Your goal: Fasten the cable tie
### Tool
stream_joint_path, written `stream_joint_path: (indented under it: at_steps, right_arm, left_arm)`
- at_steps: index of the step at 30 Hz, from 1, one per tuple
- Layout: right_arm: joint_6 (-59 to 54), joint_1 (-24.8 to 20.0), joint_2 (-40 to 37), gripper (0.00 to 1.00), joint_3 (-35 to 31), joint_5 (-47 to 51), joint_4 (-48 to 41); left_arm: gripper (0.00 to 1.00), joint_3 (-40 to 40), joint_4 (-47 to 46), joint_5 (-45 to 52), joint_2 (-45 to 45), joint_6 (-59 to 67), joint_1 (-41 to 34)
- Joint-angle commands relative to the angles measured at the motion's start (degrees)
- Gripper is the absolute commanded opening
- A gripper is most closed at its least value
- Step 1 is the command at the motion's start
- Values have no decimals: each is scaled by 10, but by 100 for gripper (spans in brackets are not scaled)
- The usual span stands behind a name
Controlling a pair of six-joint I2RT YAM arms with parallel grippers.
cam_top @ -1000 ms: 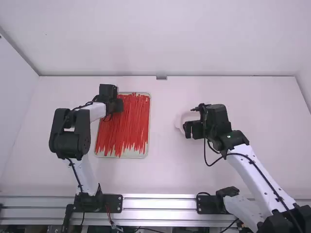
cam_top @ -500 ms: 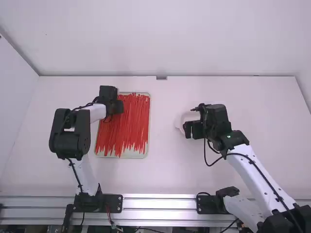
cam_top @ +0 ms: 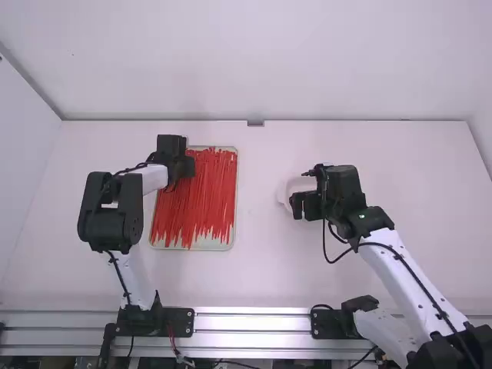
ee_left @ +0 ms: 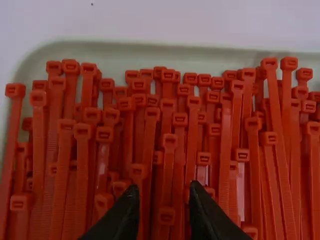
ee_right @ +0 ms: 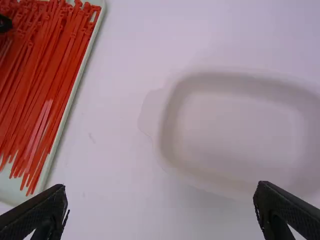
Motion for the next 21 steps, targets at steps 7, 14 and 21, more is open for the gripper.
stream_joint_path:
  at_steps: [7, 14, 21]
  right_arm:
    - [-1, 2, -9, 99, 20, -3, -1]
    - [-1, 2, -9, 99, 20, -2, -1]
    - [-1, 2, -9, 99, 20, -3, -1]
  left_arm:
    - [23, -8, -1, -2, 7, 7, -4]
    - [24, -12, 3, -2, 7, 7, -4]
    - [24, -34, 33, -2, 7, 7, -4]
